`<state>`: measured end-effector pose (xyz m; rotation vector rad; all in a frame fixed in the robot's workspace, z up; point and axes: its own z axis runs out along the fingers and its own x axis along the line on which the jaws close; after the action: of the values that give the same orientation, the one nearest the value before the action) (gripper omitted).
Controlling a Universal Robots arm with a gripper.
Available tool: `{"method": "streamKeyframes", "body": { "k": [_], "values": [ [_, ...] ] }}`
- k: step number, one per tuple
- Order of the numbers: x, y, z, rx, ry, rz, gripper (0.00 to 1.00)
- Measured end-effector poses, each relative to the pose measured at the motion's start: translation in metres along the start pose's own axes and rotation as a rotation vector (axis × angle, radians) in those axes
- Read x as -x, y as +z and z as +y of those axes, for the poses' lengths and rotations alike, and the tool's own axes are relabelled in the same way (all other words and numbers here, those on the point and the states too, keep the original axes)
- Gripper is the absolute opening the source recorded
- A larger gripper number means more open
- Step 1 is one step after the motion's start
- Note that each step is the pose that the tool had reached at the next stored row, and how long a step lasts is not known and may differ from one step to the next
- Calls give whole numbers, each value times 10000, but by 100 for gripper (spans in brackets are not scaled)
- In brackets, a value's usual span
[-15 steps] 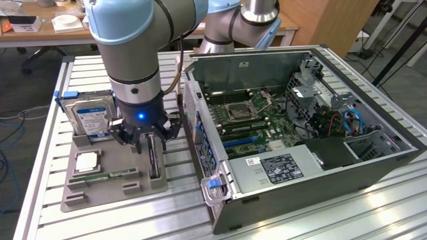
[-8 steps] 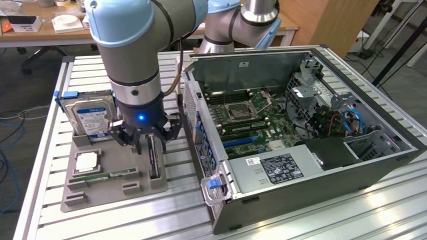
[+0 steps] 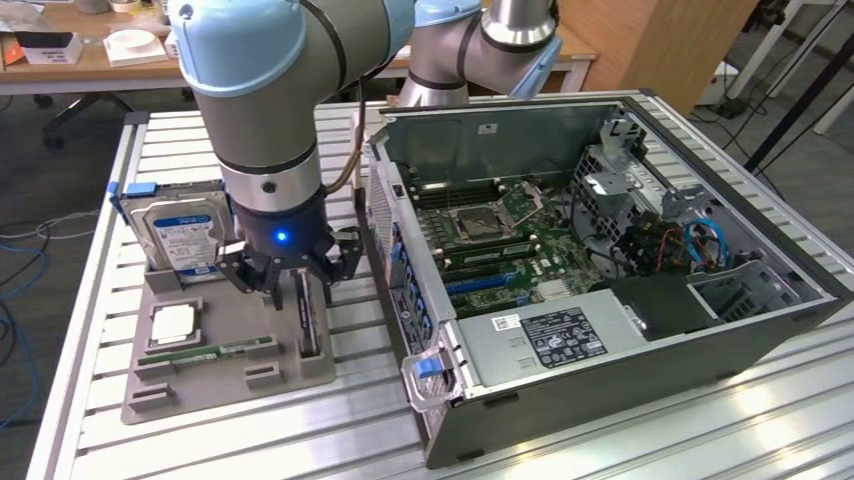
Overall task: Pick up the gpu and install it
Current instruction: 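Pick up the gpu and move the gpu toward the slot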
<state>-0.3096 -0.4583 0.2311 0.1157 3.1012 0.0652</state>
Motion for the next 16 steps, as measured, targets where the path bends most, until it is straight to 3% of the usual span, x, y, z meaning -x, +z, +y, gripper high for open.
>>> {"method": "streamKeyframes", "body": {
  "k": [9,11,12,16],
  "values": [
    [0,0,0,1,0,0,59],
    [0,0,0,1,0,0,58],
    [0,0,0,1,0,0,51],
    [0,0,0,1,0,0,51]
  ]
}}
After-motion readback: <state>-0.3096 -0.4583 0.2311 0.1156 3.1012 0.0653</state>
